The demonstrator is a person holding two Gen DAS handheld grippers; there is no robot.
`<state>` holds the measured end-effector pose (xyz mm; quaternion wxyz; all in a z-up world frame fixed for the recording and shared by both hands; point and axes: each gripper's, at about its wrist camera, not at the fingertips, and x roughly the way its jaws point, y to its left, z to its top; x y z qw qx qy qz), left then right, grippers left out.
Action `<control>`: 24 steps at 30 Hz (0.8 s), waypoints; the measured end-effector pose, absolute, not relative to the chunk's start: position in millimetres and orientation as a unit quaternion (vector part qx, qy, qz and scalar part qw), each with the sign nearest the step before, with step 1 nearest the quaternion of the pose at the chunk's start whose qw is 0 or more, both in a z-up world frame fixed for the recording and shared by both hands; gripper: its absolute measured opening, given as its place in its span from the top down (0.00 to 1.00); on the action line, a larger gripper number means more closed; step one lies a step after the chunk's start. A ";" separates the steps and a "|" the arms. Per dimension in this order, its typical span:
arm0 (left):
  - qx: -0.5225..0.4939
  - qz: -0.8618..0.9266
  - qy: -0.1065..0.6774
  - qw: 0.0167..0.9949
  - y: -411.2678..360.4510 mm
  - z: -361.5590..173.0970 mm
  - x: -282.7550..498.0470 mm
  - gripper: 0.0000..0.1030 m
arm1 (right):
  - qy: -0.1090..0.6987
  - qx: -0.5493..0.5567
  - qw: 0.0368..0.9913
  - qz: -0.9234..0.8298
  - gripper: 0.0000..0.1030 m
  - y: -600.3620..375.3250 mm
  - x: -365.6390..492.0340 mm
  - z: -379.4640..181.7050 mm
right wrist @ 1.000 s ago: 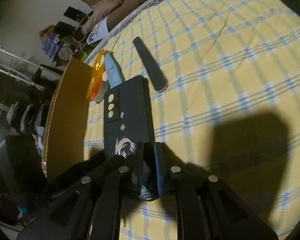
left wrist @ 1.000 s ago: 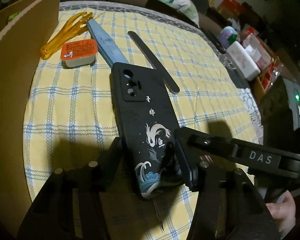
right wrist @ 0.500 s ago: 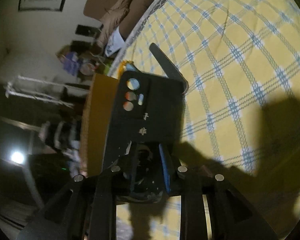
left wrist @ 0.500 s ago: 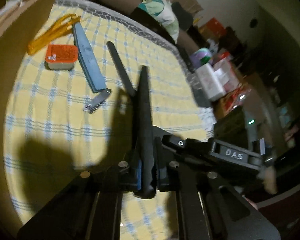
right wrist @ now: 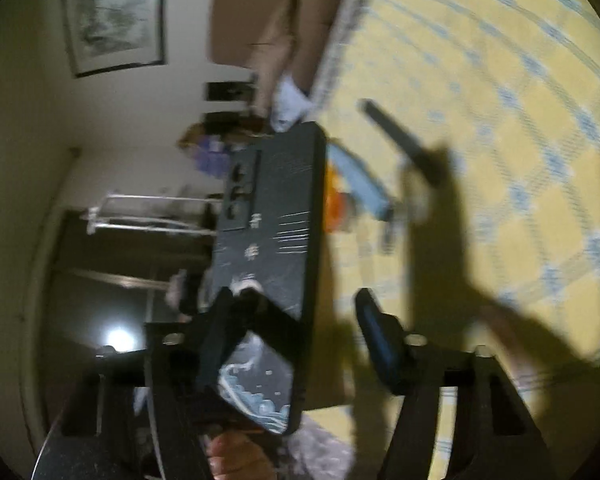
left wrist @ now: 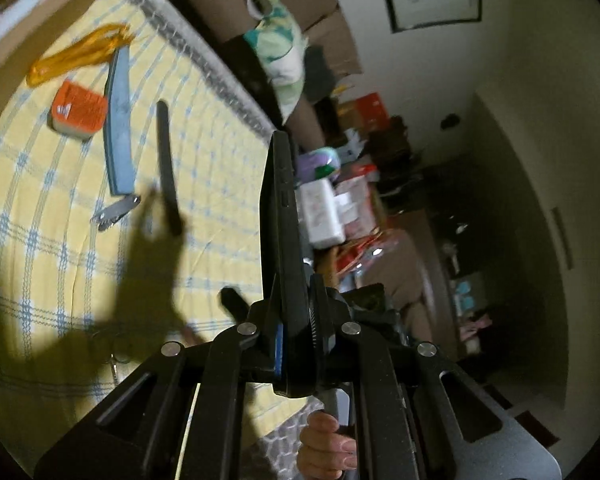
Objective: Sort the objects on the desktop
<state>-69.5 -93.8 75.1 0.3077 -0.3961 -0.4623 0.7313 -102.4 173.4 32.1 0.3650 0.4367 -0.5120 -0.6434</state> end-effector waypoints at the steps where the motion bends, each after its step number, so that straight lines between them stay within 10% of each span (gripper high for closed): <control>1: -0.387 0.733 -0.467 0.309 -99.1 79.9 -68.0 0.91 | -0.509 0.429 0.371 -0.647 0.61 170.9 -101.6 41.1; 11: -0.327 0.712 -0.527 0.329 -156.1 105.6 -60.4 0.91 | -0.515 0.398 0.416 -0.635 0.71 132.3 -98.9 78.8; 15: -0.285 0.710 -0.556 0.326 -194.4 115.6 -49.4 0.91 | -0.494 0.397 0.389 -0.669 0.44 139.7 -100.6 83.8; 24: -0.231 0.742 -0.559 0.288 -274.3 134.5 -39.9 0.91 | -0.285 0.420 0.265 -0.820 0.44 140.5 -112.3 94.4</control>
